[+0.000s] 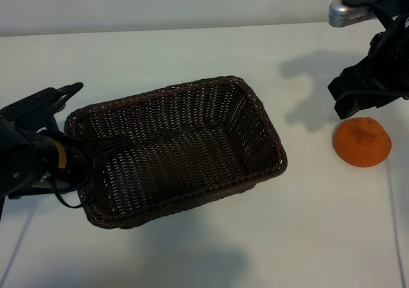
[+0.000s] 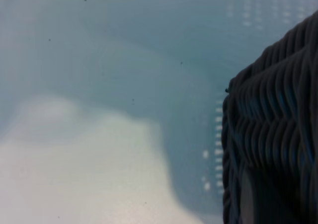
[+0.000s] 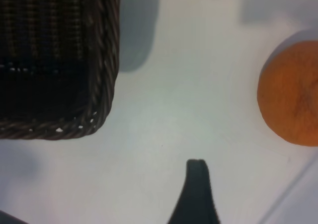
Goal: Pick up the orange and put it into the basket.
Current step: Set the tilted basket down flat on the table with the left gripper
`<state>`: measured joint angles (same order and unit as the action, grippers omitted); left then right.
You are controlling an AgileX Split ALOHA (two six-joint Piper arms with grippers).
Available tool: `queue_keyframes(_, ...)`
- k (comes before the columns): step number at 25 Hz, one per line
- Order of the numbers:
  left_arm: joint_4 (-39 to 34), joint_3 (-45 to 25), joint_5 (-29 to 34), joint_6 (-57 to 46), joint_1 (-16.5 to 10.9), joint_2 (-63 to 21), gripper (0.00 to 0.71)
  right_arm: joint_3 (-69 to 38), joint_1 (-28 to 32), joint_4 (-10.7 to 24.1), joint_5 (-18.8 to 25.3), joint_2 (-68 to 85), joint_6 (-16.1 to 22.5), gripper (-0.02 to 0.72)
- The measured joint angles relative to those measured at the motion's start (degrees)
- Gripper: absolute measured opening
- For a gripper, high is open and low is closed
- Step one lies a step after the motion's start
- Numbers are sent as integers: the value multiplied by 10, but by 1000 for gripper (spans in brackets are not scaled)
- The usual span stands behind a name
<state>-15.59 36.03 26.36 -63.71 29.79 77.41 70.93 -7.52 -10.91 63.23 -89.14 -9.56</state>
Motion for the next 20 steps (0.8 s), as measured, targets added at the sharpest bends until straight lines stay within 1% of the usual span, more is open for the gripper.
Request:
queue_keyframes(19, -4, -1, -12, 3, 0, -68, 156, 0, 0, -3, 1, 0, 0, 559)
queue_keyframes(20, -4, -1, -14, 3, -4, -69, 156, 0, 0, -3, 1, 0, 0, 559)
